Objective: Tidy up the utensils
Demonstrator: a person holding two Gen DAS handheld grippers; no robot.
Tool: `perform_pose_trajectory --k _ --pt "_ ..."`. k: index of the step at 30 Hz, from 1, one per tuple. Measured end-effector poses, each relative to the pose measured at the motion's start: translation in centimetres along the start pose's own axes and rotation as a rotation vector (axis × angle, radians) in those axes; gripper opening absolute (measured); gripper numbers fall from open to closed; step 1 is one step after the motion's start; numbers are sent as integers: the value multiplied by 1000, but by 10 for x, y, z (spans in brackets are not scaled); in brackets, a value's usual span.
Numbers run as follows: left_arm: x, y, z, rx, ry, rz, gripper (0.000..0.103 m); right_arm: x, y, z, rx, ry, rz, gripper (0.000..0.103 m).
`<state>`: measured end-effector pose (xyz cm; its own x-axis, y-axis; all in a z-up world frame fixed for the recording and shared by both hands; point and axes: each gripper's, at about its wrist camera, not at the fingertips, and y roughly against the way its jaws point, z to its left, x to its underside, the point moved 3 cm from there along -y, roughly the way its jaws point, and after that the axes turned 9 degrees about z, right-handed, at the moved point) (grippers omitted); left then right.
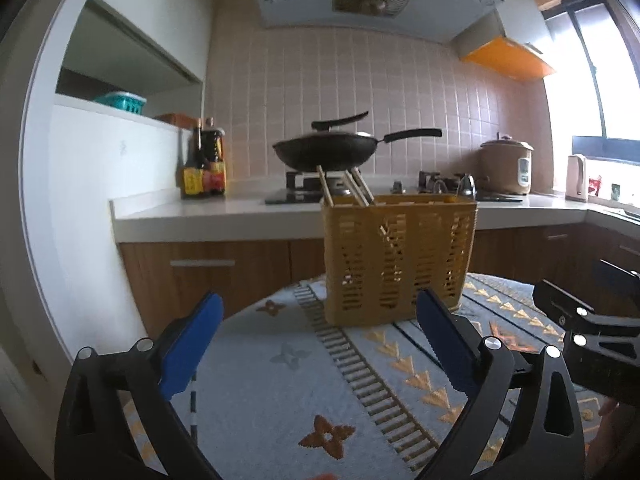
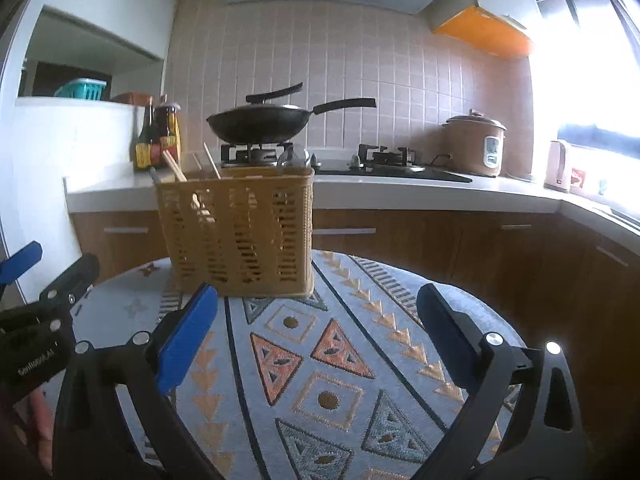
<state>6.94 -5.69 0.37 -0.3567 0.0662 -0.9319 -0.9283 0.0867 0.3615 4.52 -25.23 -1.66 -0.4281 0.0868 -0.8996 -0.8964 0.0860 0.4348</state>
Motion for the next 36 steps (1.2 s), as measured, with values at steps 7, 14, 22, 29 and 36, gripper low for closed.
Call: perform_pose_trajectory --k 7,14,22,29,36 --pt "3 -1 1 -20 11 1 94 1 -8 -11 -14 -58 37 95" --pt "3 2 -2 -33 5 -10 94 1 -12 -25 -21 -123 54 95" --pt "2 1 -2 -29 1 -4 94 1 -9 -19 -9 -85 43 95" --pt "2 -1 -3 -24 3 1 95 1 -9 -16 -5 -74 37 95" --pt "3 -2 -3 -12 3 4 95 0 -8 -16 -9 -80 35 95"
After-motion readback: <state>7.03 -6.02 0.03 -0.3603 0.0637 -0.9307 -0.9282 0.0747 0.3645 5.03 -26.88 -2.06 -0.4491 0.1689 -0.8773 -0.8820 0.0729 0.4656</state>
